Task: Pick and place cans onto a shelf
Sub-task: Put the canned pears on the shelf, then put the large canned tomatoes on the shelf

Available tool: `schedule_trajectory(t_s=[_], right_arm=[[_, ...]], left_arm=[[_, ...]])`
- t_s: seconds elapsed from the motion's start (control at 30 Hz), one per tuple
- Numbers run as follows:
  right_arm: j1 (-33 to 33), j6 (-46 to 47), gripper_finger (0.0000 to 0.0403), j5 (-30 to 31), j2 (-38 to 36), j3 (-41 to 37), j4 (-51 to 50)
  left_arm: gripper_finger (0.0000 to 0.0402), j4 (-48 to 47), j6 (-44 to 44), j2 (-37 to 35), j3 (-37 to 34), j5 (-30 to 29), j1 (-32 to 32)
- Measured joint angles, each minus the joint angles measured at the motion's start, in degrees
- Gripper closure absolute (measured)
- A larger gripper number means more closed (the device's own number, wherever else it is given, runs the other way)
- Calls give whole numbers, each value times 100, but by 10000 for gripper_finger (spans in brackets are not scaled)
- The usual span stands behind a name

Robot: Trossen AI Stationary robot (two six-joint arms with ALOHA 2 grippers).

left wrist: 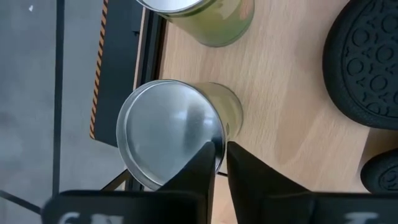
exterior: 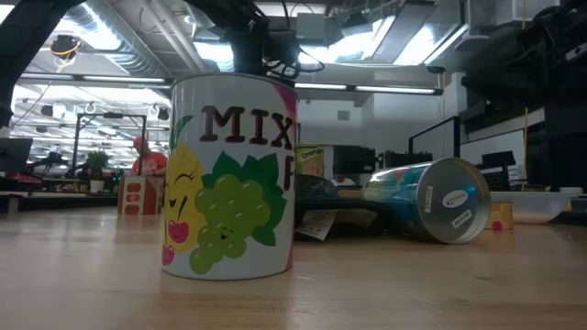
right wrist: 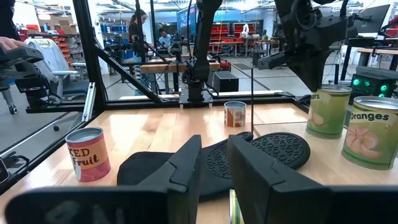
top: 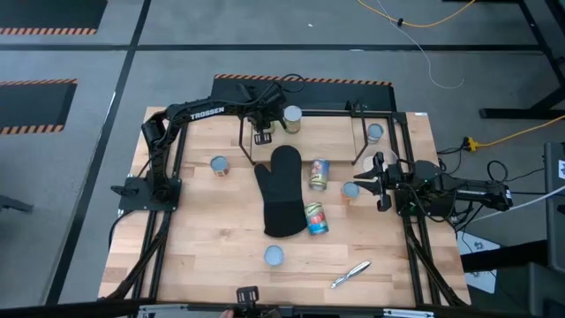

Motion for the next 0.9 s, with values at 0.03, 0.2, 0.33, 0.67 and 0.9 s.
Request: schedule_trajectory(t_s=[0.03,0.2,0.33,0.67,0.9], right_arm=[[2,-2,319,0,0,0,0],[0,-1,319,0,0,0,0],[2,-2,319,0,0,-2,0],[0,0,319,0,0,0,0],[0,-2,319,0,0,0,2]], left_arm=[[364,0,0,0,0,0,0],[365,34,-5,0,0,0,-2],[364,177,-7,0,0,-1,-28],[365,465,7,-3,0,-159,-199],[363,359,9,-30,320,-254,-374]])
